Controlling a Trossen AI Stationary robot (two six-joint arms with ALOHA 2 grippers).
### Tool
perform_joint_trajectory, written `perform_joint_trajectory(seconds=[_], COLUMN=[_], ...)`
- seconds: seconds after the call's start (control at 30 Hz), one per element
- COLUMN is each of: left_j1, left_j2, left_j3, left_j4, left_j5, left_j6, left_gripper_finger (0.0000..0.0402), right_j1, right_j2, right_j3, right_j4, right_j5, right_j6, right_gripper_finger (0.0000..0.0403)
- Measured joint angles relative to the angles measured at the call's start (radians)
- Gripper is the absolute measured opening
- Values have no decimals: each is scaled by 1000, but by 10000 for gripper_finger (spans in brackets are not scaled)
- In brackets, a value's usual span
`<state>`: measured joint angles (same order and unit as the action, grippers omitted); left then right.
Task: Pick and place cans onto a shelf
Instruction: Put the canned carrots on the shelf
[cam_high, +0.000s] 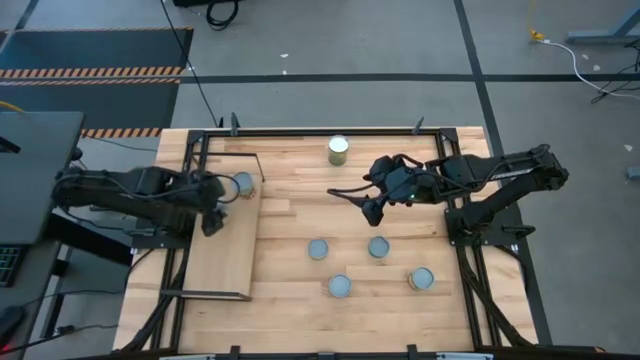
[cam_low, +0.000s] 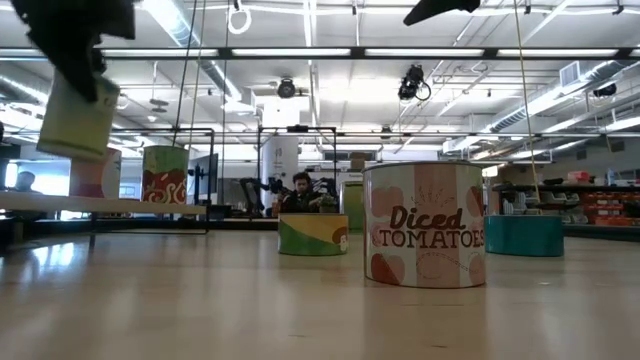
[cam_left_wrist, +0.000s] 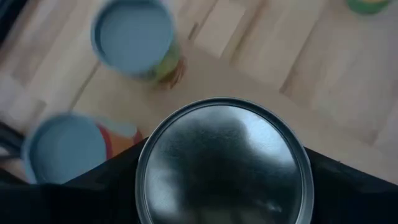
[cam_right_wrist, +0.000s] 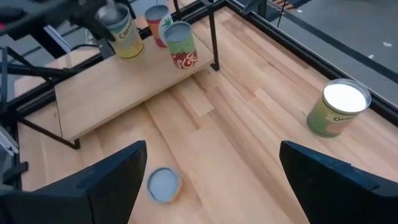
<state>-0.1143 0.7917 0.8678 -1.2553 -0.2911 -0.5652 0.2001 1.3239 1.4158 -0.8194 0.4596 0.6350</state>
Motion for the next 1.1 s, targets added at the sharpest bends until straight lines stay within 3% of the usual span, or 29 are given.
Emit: perform_joint_trajectory(seconds=[0.3,0.7,1.1], left_j1=[-1,-1,-1], left_j2=[-61,-60,-59], left_j3=[-157,-159,-159], left_j4=[-47,-56,-61], left_j5=[-4,-9,16], left_j6=[-79,-53,-18], left_gripper_finger=[309,335,332], right_j1=[15,17,20], right_j2=[0,0,25], right_j3=[0,0,0], right_j4=[19,68,96], right_j5=[19,-14,-144], right_j6=[53,54,31], right_gripper_finger=[375,381,383])
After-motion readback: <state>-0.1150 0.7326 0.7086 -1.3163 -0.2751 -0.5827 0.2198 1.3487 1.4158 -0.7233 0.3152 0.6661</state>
